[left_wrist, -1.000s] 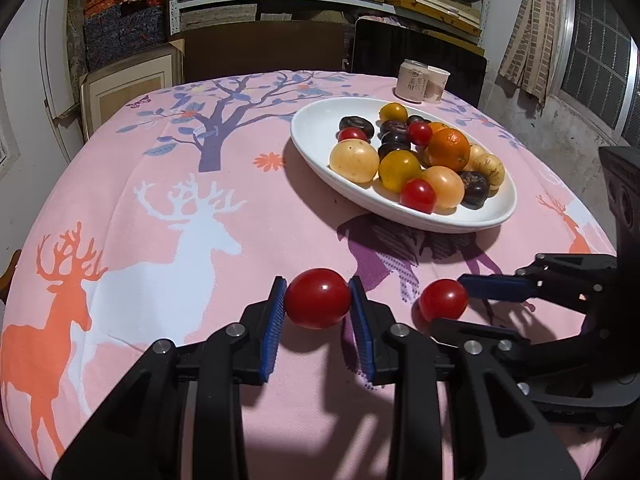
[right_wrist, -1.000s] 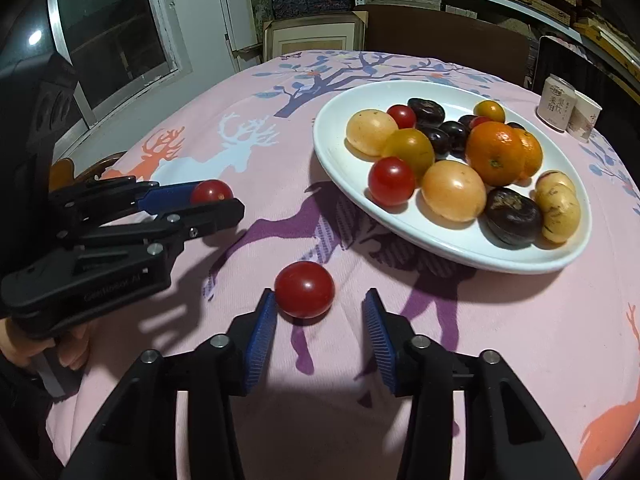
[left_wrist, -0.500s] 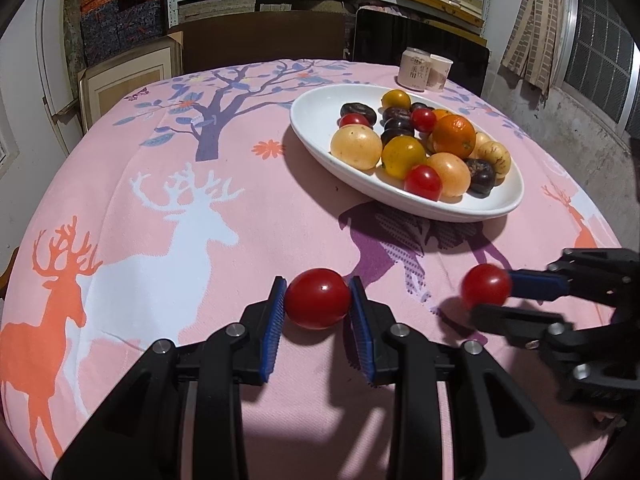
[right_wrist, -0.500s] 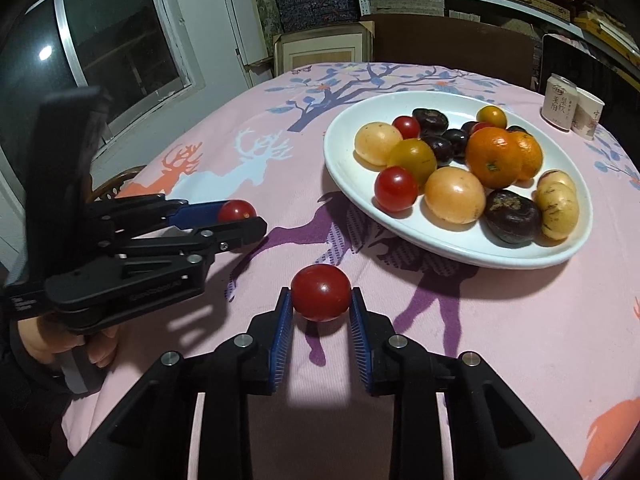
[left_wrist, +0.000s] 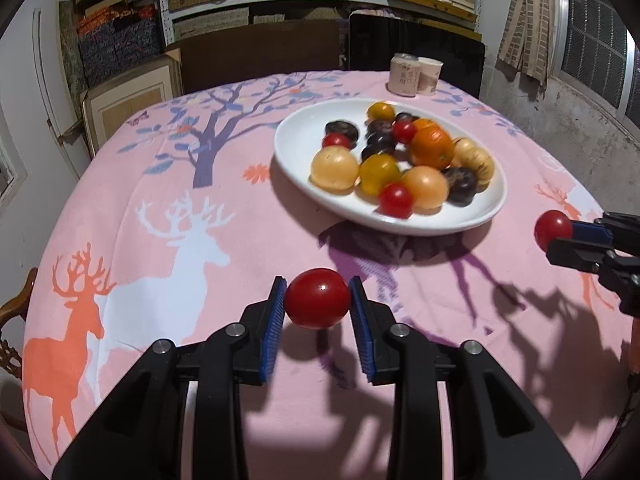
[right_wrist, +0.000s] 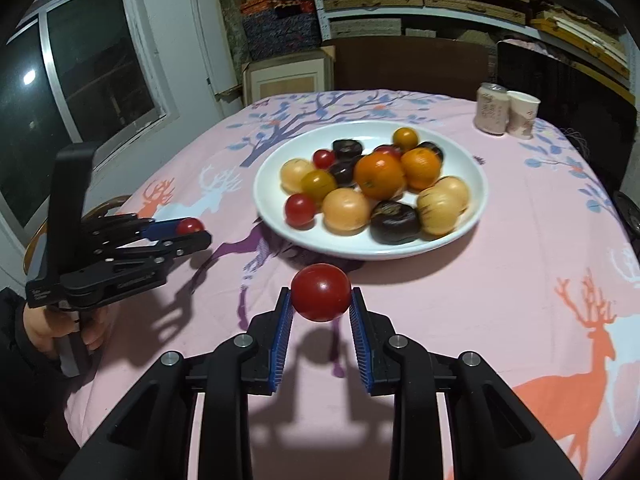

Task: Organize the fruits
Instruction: 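Carry both red tomatoes to the plate and open both grippers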

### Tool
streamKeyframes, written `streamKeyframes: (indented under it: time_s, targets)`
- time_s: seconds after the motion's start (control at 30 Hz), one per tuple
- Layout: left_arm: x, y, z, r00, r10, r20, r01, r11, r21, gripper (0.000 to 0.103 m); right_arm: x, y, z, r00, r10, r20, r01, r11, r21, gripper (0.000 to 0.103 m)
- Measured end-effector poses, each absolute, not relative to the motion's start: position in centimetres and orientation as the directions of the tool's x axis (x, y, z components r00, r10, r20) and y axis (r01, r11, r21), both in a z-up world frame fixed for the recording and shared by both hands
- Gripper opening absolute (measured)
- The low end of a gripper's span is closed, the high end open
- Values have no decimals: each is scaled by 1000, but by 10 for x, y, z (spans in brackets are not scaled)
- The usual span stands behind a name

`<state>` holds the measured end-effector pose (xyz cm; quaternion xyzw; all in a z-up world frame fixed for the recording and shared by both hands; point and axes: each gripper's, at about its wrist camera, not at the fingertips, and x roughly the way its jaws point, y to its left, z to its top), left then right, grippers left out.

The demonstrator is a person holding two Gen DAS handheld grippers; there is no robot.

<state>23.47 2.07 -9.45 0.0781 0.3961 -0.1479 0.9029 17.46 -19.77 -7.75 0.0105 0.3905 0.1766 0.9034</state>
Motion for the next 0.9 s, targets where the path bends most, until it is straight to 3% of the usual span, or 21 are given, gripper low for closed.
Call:
streamKeyframes:
  time_s: [0.47, 0.9]
  targets:
    - [270, -54, -31, 700, -245, -671, 393, 917, 75, 31, 232, -244, -29, 694, 308, -650, -242, 951, 193, 29]
    - [363, -74, -65, 631, -235, -739, 363, 932, 14, 31, 347, -221, -44, 648, 285, -707, -192, 959, 211, 30]
